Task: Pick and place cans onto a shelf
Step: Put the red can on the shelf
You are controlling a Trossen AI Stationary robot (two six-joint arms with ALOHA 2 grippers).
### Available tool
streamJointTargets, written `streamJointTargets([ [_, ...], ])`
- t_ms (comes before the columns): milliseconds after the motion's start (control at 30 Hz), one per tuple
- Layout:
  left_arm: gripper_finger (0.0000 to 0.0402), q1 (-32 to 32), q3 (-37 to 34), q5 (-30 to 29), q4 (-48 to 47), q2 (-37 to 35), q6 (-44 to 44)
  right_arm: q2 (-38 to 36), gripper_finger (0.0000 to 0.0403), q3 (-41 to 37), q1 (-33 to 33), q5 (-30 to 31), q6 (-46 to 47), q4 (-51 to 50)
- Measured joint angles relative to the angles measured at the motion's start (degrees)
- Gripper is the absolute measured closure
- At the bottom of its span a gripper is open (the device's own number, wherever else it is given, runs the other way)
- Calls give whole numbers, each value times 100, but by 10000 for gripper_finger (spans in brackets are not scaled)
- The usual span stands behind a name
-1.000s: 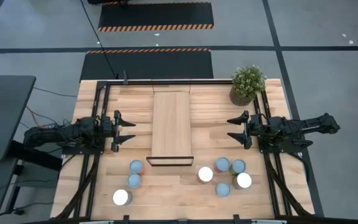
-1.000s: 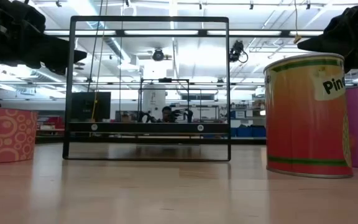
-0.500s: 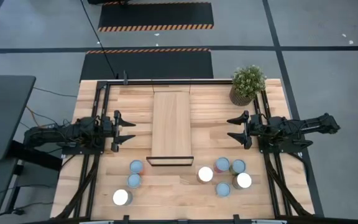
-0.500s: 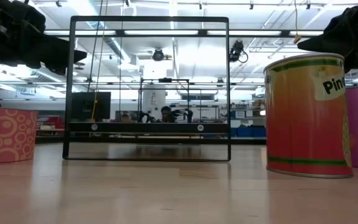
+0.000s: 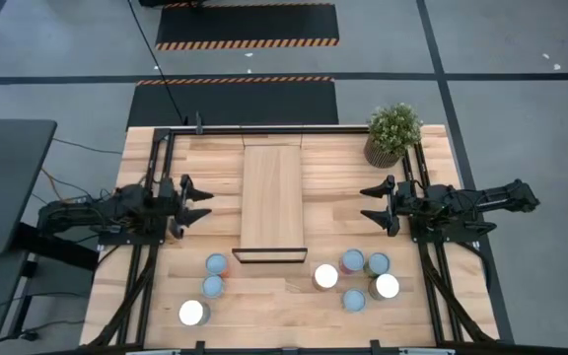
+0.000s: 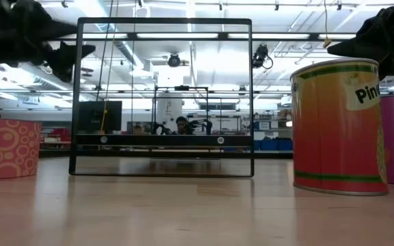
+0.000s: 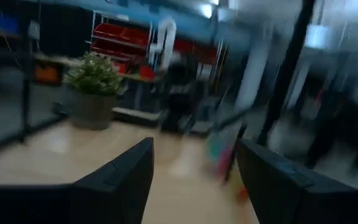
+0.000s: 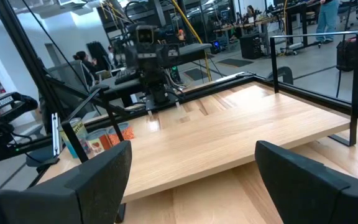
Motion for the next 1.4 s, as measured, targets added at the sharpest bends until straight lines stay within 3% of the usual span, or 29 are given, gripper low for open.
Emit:
streamJointTargets([
  [100, 168, 0, 2, 0, 314, 0, -1188, 1, 54, 0, 2, 1, 0, 0],
  [367, 168, 0, 2, -195, 383, 0, -888, 1, 54, 0, 2, 2, 0, 0],
  [500, 168, -2, 2, -257, 1079, -4, -2079, 2, 54, 0, 1, 2, 0, 0],
  [767, 168, -2, 18, -389, 2187, 4, -3315, 2, 54, 0, 0, 193, 0, 17],
  [900, 168, -4, 432, -516, 2226, 106, -3111, 2, 54, -2, -4, 656, 157, 482],
  [1033, 168, 0, 1010, -697, 2226, 520, -2435, 17, 54, -2, -23, 695, 1329, 1515],
  [1200, 168, 0, 1691, -700, 2231, 1248, -1904, 64, 54, 37, -189, 473, 1293, 2564],
  [1400, 168, 0, 2409, -1264, 2226, 1936, -1787, 224, 54, 578, -371, 294, 1016, 2546],
])
